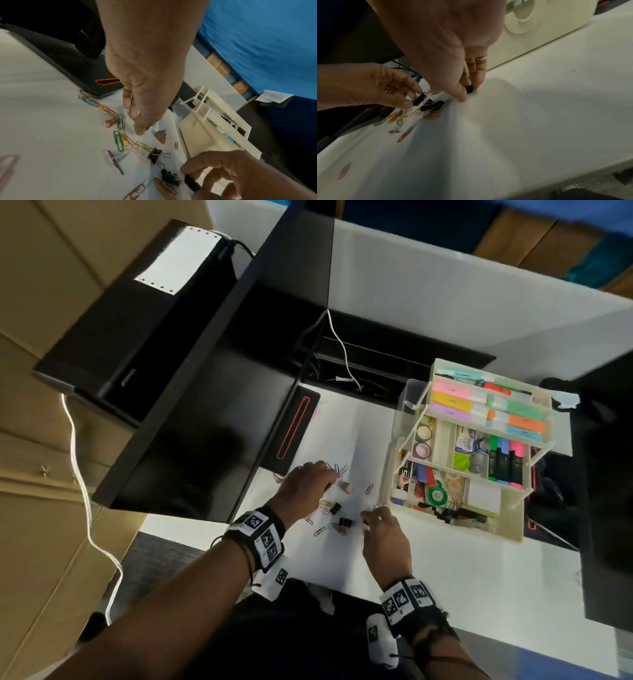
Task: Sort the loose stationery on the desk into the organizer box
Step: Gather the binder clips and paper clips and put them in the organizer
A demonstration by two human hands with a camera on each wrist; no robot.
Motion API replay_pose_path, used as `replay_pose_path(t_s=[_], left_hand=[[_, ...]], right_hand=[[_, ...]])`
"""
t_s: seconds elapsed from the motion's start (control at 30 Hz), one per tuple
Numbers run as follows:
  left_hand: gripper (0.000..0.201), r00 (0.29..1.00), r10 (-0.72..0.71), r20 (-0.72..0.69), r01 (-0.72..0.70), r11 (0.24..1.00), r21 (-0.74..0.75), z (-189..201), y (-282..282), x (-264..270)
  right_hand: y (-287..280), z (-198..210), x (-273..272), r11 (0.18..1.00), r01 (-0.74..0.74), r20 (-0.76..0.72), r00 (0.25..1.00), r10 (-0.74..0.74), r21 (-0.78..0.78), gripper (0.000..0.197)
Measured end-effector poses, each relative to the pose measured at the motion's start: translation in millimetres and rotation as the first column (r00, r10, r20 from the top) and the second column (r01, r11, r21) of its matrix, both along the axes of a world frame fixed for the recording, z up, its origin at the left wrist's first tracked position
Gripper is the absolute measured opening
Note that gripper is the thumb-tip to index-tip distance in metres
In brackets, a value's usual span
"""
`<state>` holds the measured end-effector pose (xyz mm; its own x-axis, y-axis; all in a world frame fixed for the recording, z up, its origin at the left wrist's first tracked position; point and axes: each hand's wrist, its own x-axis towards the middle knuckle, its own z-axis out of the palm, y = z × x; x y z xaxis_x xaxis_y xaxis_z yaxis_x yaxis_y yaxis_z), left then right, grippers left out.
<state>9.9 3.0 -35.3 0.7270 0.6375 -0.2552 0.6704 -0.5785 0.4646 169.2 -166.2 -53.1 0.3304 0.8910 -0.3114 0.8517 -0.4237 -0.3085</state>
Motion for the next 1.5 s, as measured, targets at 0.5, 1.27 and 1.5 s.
replay_pose_path(t_s=[0.5,1.27,1.5], left_hand=[[0.019,1.000,-0.010,0.000,0.010,0.998,-0.062,-13.5,12.1,12.1],[0.033,0.978,-0.183,-0.098,0.176,0.982,-0.076,3.7,-14.5,12.8],[0.029,0.992,-0.119,0.041,0.121,0.990,-0.065,4.0,-11.8,26.2]], right_hand=[[-7.6,-9.6,20.5,0.997,0.027,-0.109,0.994,-0.019,0.069,0.008],[-13.8,2.7,25.7,0.932,0.362,-0.402,0.855,-0.327,0.011,0.021],[-20.4,28.0,29.4,0.875,0.468,-0.497,0.793,-0.354,0.125,0.022]])
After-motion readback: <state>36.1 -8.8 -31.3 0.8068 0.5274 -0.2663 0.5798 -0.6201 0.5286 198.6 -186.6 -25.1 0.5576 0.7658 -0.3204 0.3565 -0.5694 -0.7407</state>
